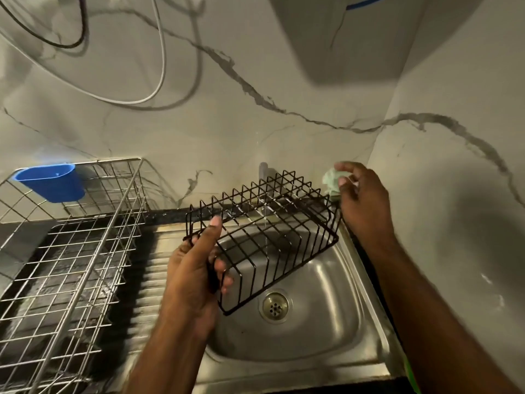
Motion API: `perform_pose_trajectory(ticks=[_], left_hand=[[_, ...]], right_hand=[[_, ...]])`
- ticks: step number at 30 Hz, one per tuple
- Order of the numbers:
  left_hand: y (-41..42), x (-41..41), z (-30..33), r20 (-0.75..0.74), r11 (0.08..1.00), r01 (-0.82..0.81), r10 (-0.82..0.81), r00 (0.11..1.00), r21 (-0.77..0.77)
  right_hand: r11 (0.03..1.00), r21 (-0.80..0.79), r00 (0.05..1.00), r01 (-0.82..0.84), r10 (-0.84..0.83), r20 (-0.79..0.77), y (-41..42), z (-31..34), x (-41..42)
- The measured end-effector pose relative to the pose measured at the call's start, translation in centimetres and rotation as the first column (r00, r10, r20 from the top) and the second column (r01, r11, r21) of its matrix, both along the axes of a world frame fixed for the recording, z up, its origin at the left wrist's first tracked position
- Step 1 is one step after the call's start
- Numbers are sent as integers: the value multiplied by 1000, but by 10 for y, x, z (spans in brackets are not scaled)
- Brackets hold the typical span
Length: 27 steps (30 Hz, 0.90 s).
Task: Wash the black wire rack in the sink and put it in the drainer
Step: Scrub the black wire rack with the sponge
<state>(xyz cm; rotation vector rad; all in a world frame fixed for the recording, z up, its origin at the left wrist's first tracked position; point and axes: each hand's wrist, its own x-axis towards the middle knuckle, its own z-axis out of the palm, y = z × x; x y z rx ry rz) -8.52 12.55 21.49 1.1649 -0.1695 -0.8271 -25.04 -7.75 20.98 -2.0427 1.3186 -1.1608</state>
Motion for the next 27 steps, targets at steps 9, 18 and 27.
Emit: perform_pose_trajectory(ticks=[9, 18, 27], left_hand=[[-7, -4, 1, -29, 999, -36, 36, 999, -2], [-4, -2, 5, -45, 994, -110, 110, 993, 20], [5, 5, 4, -62, 986, -161, 163, 985, 30]], right_hand=[[674, -102, 681, -731, 715, -159, 91, 32, 30], [556, -160, 558, -816, 687, -466, 84, 27, 28], [840, -195, 848, -506, 444, -289, -4, 10, -6]])
